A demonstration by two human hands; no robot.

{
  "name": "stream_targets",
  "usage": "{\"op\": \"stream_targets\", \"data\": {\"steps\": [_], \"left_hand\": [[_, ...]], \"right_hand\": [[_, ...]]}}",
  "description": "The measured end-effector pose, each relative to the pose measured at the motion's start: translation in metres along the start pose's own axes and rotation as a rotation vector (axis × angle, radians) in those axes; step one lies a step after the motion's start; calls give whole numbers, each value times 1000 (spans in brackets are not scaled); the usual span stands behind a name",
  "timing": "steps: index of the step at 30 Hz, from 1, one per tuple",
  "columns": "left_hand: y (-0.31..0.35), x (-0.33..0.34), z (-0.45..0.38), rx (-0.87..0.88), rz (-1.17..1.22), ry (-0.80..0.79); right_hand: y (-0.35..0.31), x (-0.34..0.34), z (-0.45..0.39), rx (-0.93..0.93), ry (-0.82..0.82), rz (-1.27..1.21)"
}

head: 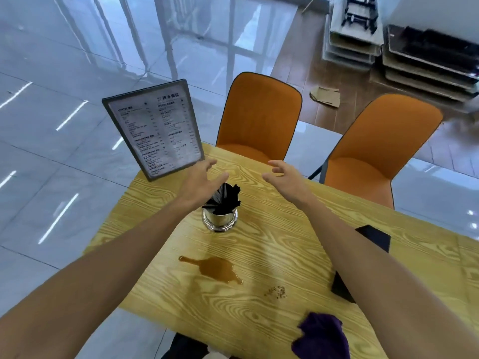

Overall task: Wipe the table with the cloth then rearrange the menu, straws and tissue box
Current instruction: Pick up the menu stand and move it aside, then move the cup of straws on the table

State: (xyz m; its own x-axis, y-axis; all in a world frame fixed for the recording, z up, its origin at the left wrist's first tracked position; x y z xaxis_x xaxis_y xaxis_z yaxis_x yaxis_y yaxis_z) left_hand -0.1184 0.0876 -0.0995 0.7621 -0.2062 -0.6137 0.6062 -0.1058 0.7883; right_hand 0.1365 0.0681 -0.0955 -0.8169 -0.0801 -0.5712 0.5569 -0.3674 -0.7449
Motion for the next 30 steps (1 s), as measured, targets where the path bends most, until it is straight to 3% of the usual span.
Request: {"op": "stream_targets", "data": {"steps": [7,13,19,30], "left_hand": [[0,10,22,-93,39,61],[-29,21,57,-259,187,-47],[-46,27,64,-212,280,-86],[-73,6,49,-195,378,-76]], "right_hand": [[37,10,31,39,-78,-58],[46,57,43,9,-207,9],[36,102,36,-9,-254,-22],[2,145,20,23,-272,-359]]}}
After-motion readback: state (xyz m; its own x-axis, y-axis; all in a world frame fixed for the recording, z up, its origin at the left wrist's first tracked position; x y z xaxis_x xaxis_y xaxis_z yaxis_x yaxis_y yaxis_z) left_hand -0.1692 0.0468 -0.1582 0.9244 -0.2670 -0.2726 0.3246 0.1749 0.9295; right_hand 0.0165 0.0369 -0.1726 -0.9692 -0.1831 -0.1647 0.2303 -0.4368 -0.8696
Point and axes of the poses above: each hand's wrist, its own z-axis away from the middle knuckle, its own x-axis out of the palm, y = z × x, the point moved 2 cm from there along -z, towards the middle knuckle, and after that the axes turned 5 degrees about x, right-handed, at the moved point
